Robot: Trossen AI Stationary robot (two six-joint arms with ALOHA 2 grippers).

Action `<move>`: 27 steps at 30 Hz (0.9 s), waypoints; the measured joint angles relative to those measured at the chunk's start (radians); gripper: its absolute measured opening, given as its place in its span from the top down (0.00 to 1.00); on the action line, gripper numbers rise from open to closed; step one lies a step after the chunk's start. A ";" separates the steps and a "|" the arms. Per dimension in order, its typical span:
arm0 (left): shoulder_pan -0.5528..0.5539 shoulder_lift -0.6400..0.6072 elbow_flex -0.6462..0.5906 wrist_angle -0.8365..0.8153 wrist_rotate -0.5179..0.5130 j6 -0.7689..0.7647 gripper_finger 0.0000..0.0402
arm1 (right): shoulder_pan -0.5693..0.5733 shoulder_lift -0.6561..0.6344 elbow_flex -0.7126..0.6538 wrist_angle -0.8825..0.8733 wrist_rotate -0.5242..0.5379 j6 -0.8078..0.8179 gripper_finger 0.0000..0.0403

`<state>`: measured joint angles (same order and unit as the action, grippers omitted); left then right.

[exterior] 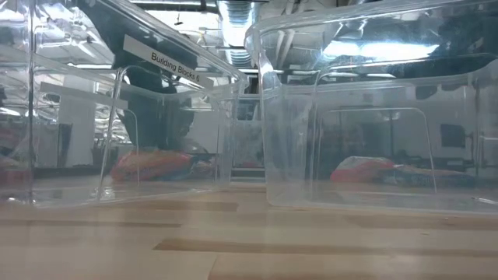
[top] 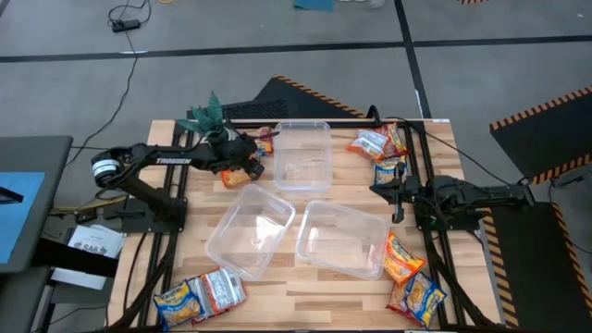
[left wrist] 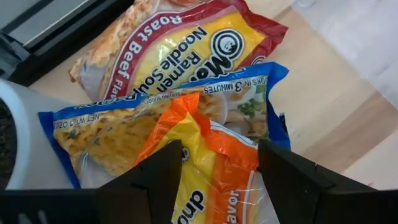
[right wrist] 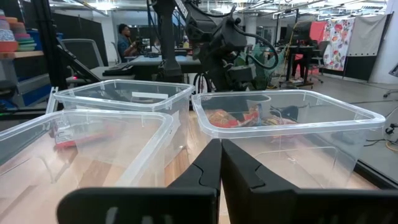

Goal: Sort Maruchan noodles
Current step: Put the orange noodle pack into the top transparent bin

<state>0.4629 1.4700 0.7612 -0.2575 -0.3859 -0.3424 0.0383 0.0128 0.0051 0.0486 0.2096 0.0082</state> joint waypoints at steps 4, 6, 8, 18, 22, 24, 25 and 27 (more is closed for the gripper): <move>0.000 0.000 0.000 -0.022 -0.033 0.001 0.54 | 0.000 0.000 0.000 0.000 0.000 0.000 0.91; 0.000 0.000 0.000 -0.044 -0.047 0.001 0.60 | 0.000 0.000 0.000 0.000 0.000 0.000 0.91; 0.000 0.000 0.000 -0.067 -0.061 0.006 0.69 | 0.000 0.000 0.000 0.000 0.000 0.000 0.91; -0.038 0.000 0.026 -0.105 -0.094 0.044 1.00 | 0.000 0.000 0.000 0.000 0.000 0.000 0.91; -0.081 -0.018 0.070 -0.143 -0.098 0.051 1.00 | 0.000 0.000 0.000 0.000 0.000 0.000 0.91; -0.104 -0.037 0.091 -0.164 -0.109 0.052 1.00 | 0.000 0.000 0.000 0.000 0.000 0.000 0.91; -0.116 -0.049 0.101 -0.176 -0.122 0.055 1.00 | 0.000 0.000 0.000 0.000 0.000 0.000 0.91; -0.140 -0.075 0.118 -0.200 -0.151 0.055 1.00 | 0.000 0.000 0.000 0.000 0.000 0.000 0.91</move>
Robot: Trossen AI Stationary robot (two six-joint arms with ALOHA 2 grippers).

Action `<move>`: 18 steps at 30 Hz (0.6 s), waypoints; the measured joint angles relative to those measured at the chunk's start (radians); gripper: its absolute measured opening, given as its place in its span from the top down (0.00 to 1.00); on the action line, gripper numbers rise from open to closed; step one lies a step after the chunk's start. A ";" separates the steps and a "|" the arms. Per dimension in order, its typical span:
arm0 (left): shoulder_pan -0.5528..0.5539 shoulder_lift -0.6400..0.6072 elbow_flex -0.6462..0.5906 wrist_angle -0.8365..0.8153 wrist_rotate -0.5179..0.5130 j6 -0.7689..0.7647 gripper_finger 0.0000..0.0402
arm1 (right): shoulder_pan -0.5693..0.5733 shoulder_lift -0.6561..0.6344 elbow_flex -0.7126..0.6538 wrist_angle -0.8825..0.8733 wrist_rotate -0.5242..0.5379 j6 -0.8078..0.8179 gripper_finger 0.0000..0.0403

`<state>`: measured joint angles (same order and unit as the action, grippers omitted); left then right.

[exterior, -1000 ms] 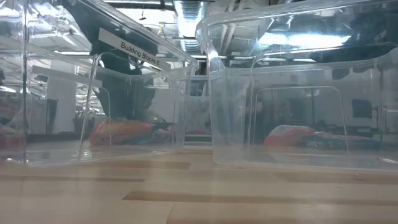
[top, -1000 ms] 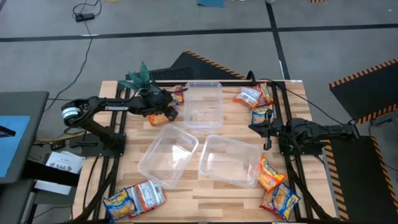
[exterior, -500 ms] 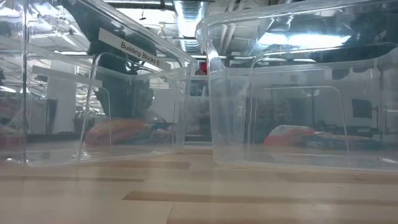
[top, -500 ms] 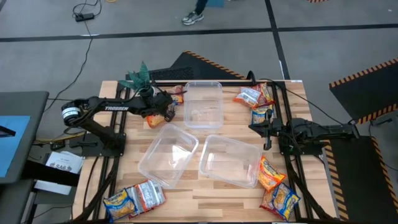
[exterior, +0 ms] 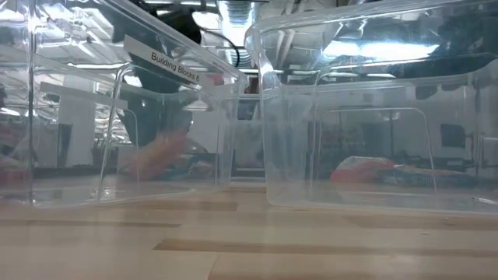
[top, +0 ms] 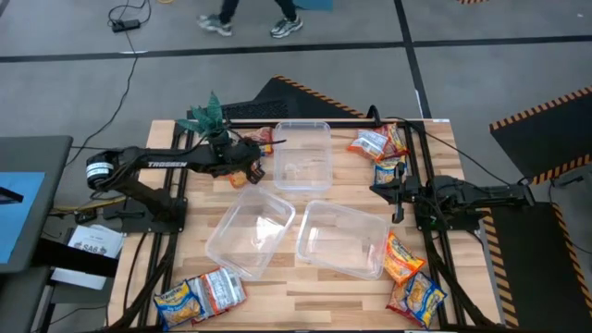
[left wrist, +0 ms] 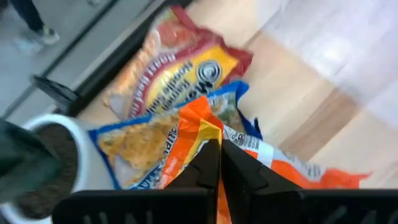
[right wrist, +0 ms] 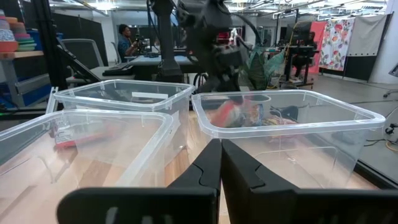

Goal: Sort Maruchan noodles
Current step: Put the orange noodle pack into the top transparent bin

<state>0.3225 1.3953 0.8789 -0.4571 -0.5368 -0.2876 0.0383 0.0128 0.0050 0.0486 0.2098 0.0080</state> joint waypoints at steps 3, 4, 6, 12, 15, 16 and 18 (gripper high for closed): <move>-0.030 -0.040 0.019 -0.037 -0.034 -0.005 1.00 | 0.000 0.000 0.000 0.000 0.000 0.000 0.91; -0.038 -0.054 0.022 -0.044 -0.040 -0.005 1.00 | 0.000 0.000 0.000 0.000 0.000 0.000 0.91; -0.057 -0.082 0.023 -0.046 -0.051 -0.005 1.00 | 0.000 0.000 0.000 0.000 0.000 0.000 0.91; -0.100 -0.157 0.023 -0.046 -0.087 -0.001 1.00 | 0.000 0.000 0.000 0.000 0.000 0.000 0.91; -0.120 -0.182 0.023 -0.046 -0.114 0.004 1.00 | 0.000 0.000 0.000 0.000 0.000 0.000 0.91; -0.124 -0.189 0.023 -0.043 -0.123 0.010 1.00 | 0.000 0.000 0.000 0.000 0.000 0.000 0.91; -0.132 -0.199 0.023 -0.021 -0.137 0.031 1.00 | 0.000 0.000 0.000 0.000 0.000 0.000 0.91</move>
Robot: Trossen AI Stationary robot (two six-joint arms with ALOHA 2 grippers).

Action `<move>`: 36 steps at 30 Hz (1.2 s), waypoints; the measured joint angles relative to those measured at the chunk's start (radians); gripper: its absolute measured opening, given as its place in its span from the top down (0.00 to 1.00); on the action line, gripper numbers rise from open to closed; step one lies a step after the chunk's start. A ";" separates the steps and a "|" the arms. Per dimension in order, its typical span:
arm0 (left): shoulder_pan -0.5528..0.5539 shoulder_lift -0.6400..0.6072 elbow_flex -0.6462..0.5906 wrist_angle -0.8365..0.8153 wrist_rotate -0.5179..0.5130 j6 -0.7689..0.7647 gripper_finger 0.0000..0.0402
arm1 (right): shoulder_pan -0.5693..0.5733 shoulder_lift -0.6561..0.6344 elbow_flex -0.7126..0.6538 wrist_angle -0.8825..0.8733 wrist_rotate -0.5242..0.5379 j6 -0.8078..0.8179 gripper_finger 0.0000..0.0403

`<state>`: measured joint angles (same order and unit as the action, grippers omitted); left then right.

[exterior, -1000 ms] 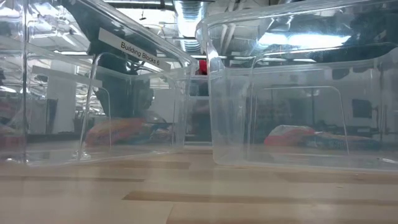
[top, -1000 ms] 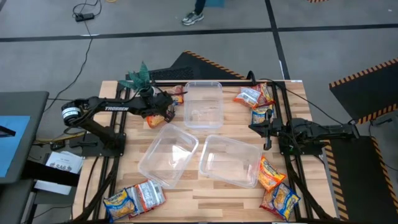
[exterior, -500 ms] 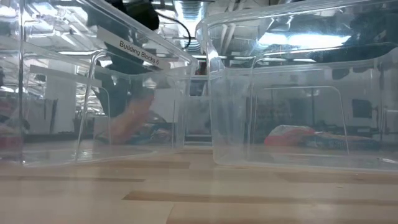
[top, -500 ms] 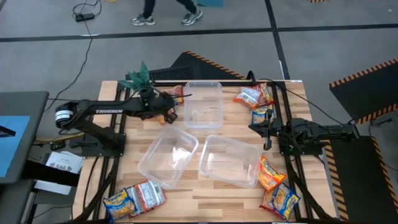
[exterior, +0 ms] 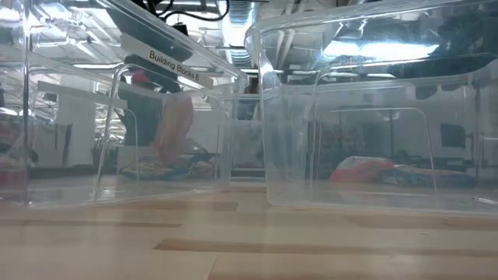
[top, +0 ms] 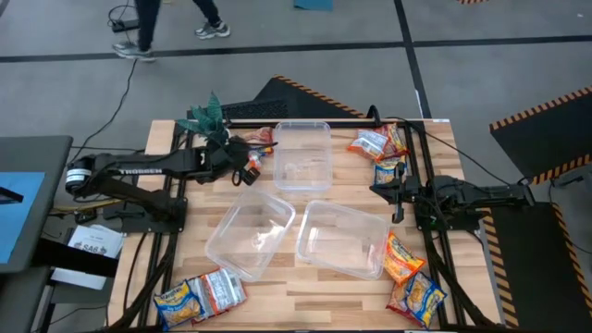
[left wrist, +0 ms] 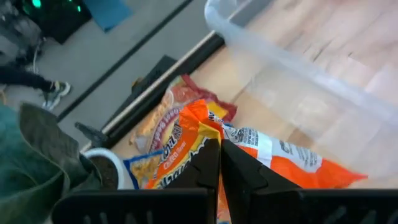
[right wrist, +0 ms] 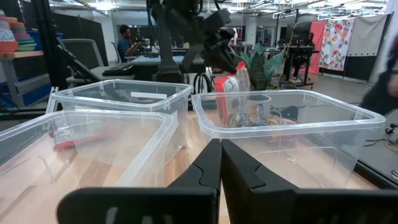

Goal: Sort Maruchan noodles
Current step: Put the orange noodle pack into the top transparent bin

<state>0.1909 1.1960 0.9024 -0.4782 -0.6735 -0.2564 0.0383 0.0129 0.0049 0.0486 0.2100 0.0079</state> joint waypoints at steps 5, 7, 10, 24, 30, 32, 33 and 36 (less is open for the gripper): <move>-0.002 -0.020 0.000 0.114 -0.018 0.092 1.00 | 0.000 0.000 0.000 0.000 0.000 0.000 0.91; -0.001 -0.021 0.000 0.173 -0.021 0.139 1.00 | 0.000 0.000 0.000 0.000 0.000 0.000 0.91; 0.006 -0.021 0.000 0.273 -0.020 0.219 1.00 | 0.000 0.000 0.000 0.000 0.000 0.000 0.91; 0.007 -0.017 0.136 0.503 -0.063 0.462 1.00 | 0.000 0.000 0.000 0.000 0.000 0.000 0.91; 0.058 -0.011 0.137 0.601 0.099 0.462 1.00 | 0.000 0.000 0.000 0.000 0.000 0.000 0.91; 0.084 0.007 0.138 0.611 0.176 0.426 1.00 | 0.000 0.000 0.000 0.000 0.000 0.000 0.91; 0.099 0.021 0.137 0.605 0.210 0.410 1.00 | 0.000 0.000 0.000 0.000 0.000 0.000 0.91; 0.130 0.085 0.138 0.622 0.324 0.369 1.00 | 0.000 0.000 0.000 0.001 0.000 0.000 0.91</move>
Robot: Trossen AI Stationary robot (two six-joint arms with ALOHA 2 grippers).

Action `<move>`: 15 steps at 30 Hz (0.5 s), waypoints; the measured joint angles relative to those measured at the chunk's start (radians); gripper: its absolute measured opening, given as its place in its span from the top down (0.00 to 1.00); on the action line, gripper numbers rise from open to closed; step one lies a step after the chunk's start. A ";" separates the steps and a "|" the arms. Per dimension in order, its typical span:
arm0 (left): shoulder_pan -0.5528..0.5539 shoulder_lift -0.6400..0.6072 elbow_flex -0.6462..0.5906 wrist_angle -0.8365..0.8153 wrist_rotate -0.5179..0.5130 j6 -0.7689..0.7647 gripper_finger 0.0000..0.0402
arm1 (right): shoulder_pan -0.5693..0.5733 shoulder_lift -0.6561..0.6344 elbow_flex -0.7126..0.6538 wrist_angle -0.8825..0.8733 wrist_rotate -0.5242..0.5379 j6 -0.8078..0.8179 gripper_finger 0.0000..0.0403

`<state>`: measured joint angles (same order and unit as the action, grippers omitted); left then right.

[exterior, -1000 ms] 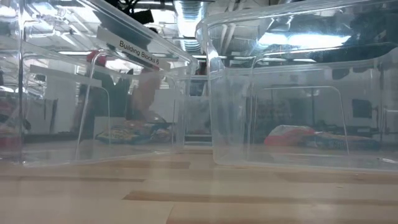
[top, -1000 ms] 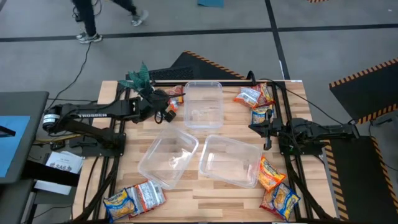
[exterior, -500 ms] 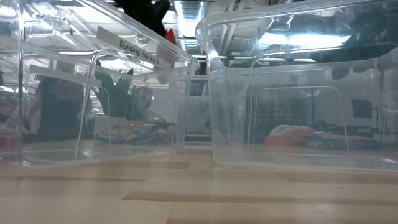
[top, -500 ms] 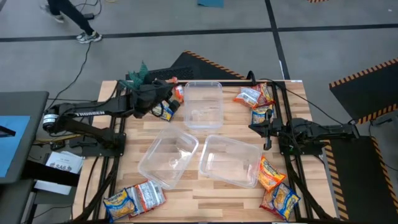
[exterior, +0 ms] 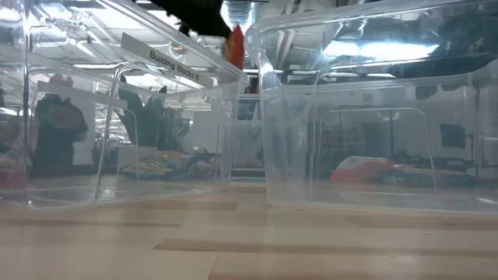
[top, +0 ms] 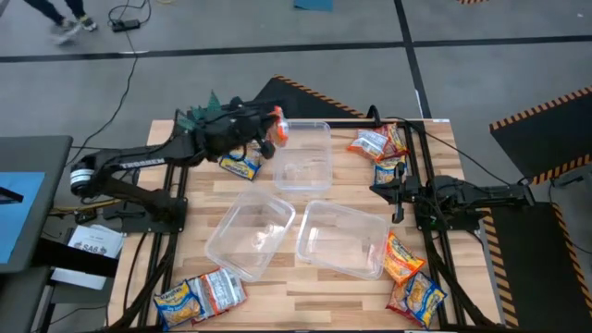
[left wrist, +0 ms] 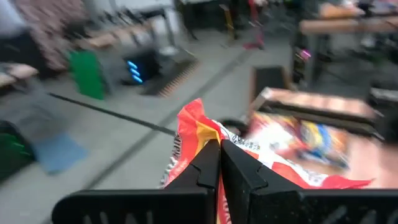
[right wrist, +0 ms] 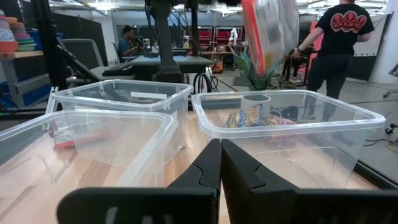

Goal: Sort Maruchan noodles
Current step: Put the orange noodle pack into the top transparent bin

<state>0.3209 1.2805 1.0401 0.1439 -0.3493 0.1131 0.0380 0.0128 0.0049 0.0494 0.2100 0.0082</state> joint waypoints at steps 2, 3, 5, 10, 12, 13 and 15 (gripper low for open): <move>0.015 0.054 0.000 0.020 0.080 -0.025 1.00 | 0.000 0.000 0.000 0.000 0.000 0.000 0.91; 0.019 0.082 -0.001 0.040 0.115 -0.033 1.00 | 0.000 0.000 0.000 0.000 0.000 0.000 0.91; 0.023 0.128 0.000 0.085 0.174 -0.047 1.00 | 0.000 0.000 0.000 0.000 0.000 0.000 0.91; 0.022 0.200 0.000 0.137 0.250 -0.055 1.00 | 0.000 0.000 0.000 0.000 0.000 0.000 0.91; 0.022 0.207 -0.001 0.132 0.267 -0.058 1.00 | 0.000 0.000 0.000 0.000 0.000 0.000 0.91; 0.022 0.208 -0.001 0.131 0.269 -0.058 1.00 | 0.000 0.000 0.000 0.001 0.000 0.000 0.91; 0.022 0.206 -0.001 0.115 0.275 -0.064 0.99 | 0.000 0.000 0.000 0.001 0.000 0.000 0.91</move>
<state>0.3431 1.4860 1.0393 0.2586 -0.0742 0.0491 0.0382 0.0128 0.0050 0.0499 0.2099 0.0081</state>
